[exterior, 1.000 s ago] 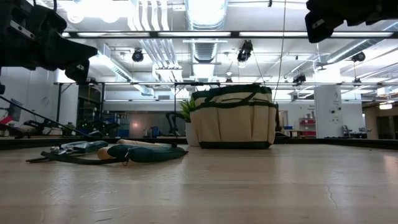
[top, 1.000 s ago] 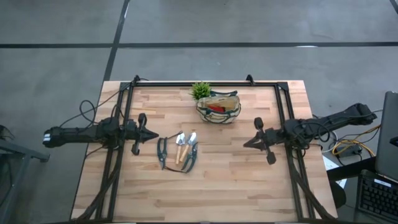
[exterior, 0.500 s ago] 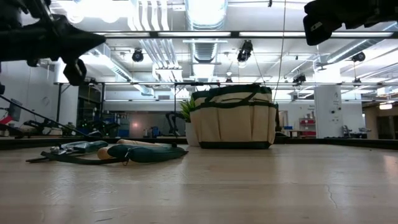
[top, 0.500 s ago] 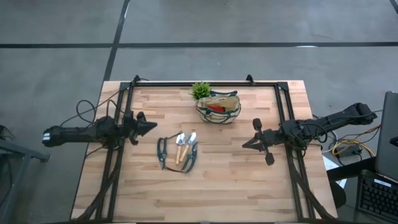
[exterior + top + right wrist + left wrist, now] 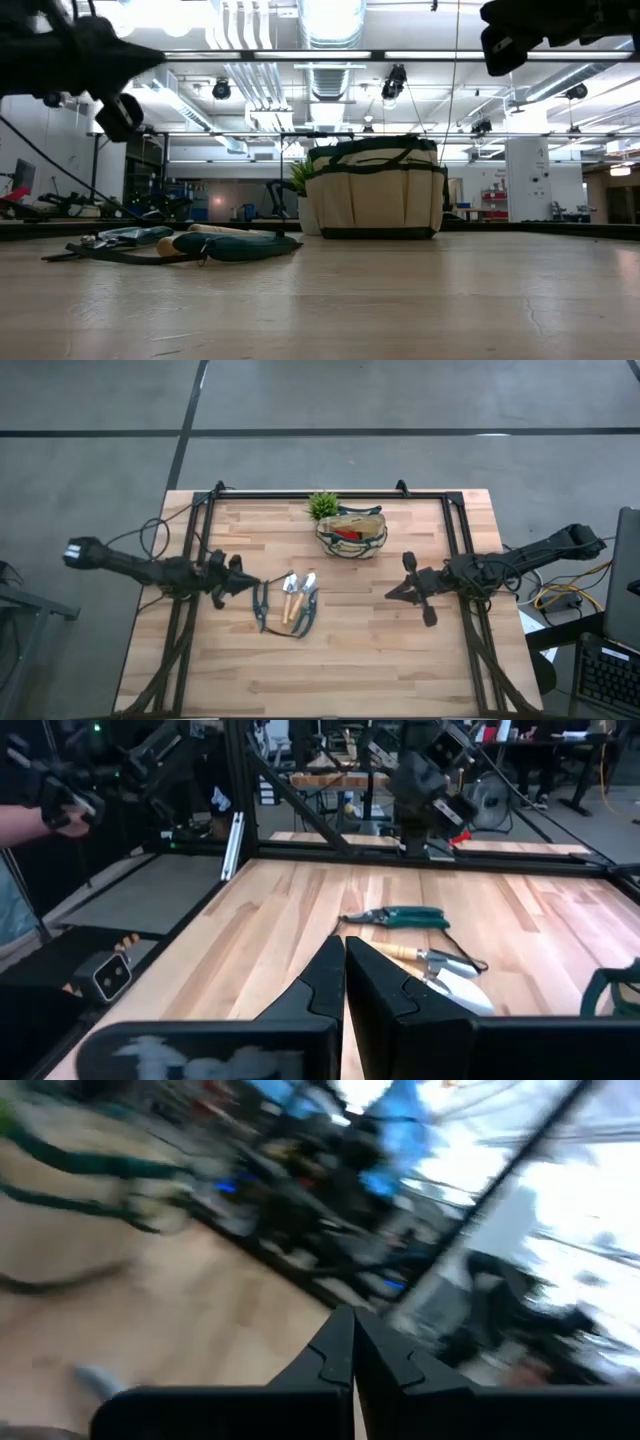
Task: Pick & Place Garden tools in Gardening bag
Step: Put the right green shear scissors into the gardening bag
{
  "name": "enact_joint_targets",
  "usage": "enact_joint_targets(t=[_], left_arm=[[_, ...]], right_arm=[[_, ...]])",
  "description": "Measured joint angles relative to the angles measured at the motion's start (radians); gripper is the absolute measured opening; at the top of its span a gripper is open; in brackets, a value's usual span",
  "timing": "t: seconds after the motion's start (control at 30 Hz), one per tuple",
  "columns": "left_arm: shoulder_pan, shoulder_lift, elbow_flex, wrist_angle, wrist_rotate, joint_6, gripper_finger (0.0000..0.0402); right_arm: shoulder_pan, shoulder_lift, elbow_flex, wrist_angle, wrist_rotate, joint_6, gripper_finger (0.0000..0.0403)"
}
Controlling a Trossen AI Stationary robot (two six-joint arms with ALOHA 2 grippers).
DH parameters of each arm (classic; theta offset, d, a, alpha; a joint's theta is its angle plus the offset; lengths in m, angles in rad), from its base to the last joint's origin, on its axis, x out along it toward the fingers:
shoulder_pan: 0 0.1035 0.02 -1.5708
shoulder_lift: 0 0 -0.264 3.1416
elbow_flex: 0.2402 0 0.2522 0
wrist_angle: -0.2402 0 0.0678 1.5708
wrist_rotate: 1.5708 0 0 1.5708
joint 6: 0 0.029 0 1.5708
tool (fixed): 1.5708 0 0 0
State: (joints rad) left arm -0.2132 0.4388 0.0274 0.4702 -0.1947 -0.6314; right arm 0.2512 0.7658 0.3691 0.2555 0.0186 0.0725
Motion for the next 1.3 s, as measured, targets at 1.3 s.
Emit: enact_joint_targets(t=[1.3], left_arm=[[-0.263, 1.095, 0.847, -0.960, 0.111, 0.075, 0.0110]], right_arm=[[0.000, 0.102, 0.000, 0.019, 0.002, 0.022, 0.0008]])
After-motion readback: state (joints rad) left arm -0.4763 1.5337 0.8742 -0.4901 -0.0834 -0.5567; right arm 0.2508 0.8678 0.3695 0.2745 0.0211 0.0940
